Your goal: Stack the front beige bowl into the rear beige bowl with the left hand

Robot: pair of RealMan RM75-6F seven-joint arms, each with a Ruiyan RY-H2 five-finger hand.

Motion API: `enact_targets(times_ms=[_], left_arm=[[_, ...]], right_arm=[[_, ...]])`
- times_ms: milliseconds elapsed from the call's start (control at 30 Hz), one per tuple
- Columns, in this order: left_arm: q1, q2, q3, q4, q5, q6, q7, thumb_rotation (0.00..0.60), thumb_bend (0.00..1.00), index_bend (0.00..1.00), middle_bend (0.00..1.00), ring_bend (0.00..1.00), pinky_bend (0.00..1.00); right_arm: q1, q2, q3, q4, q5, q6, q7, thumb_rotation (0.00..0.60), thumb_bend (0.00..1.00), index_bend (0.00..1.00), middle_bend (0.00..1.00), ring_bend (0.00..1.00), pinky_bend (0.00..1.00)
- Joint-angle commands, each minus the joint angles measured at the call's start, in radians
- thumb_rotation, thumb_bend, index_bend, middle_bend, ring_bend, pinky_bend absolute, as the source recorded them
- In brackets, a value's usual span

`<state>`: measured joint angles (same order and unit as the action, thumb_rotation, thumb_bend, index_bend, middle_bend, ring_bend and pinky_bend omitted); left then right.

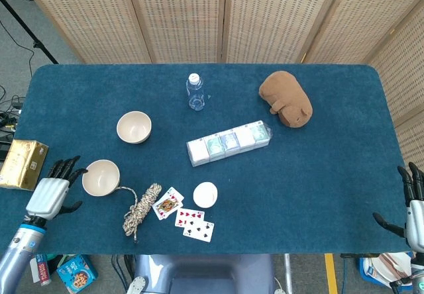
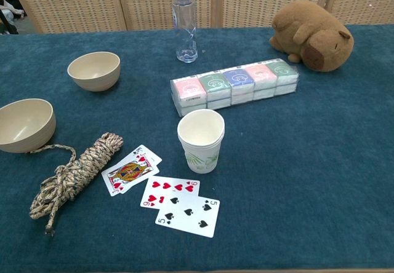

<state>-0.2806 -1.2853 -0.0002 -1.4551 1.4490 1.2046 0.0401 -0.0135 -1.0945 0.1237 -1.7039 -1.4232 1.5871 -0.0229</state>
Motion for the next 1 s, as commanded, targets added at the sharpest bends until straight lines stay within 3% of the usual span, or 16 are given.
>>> enact_targets(times_ms=[33,333,1000], left_arm=[[-0.021,-0.028,-0.012,-0.01,-0.03,-0.03,0.054,0.6,0.23,0.35,0.0,0.0,0.0],[-0.031,-0.072,-0.016,-0.002,-0.07,-0.054,0.133,0.6,0.28,0.51,0.0,0.0,0.0],[-0.053,-0.11,-0.038,0.036,-0.128,-0.083,0.186,0.6,0.48,0.64,0.0,0.0,0.0]], right_arm=[[-0.001,0.004,0.001,0.001,0.004,-0.003,0.012,0.6,0.0,0.0,0.0,0.0,0.0],[-0.003,0.015,0.001,-0.004,0.008,-0.01,0.033,0.6,0.0,0.0,0.0,0.0,0.0],[-0.005,0.026,0.0,-0.007,0.011,-0.019,0.062,0.6,0.0,0.0,0.0,0.0,0.0]])
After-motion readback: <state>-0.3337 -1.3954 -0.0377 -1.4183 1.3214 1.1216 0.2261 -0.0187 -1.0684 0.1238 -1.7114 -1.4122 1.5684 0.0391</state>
